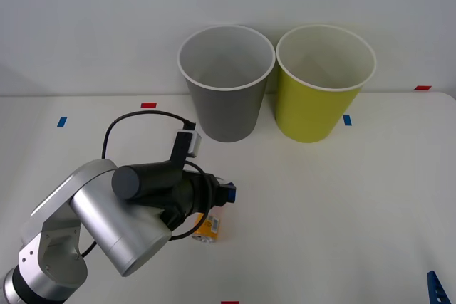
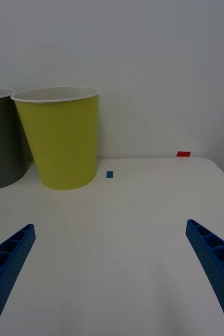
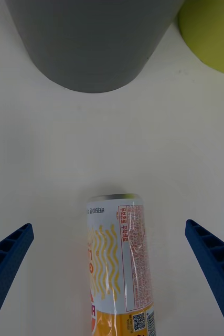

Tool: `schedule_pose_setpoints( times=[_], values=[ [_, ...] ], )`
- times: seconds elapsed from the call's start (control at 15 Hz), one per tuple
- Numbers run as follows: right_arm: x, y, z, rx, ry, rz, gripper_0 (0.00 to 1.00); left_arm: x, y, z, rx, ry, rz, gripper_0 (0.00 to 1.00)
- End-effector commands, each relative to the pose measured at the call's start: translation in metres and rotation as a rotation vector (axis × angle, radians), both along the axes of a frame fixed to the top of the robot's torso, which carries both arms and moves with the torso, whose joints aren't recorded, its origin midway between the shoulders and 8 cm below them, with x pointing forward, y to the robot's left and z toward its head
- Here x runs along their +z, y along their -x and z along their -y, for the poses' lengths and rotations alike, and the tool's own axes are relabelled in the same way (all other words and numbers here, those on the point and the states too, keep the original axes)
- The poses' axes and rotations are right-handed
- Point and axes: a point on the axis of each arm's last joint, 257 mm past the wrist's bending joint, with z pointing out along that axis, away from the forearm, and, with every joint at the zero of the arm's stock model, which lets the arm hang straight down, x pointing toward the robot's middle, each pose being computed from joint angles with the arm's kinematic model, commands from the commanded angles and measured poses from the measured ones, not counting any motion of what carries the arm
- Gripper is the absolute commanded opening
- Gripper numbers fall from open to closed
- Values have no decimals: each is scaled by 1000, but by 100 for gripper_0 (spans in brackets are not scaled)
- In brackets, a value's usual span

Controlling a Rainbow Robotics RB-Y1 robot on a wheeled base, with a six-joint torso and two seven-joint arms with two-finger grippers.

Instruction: Put cans in the gray bin and PET bottles in the light green bin.

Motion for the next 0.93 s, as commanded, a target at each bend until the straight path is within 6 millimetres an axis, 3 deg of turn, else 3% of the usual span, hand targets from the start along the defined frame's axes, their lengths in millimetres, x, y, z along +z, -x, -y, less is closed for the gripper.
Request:
schedule_pose_setpoints(
  times=[0.07,0.93],
  values=[
    [0,0,0,0,0,0,100,-4,4,5,6,35,1,100],
    [0,0,0,0,0,0,100,-1,2,11,4,42,15,100]
  ],
)
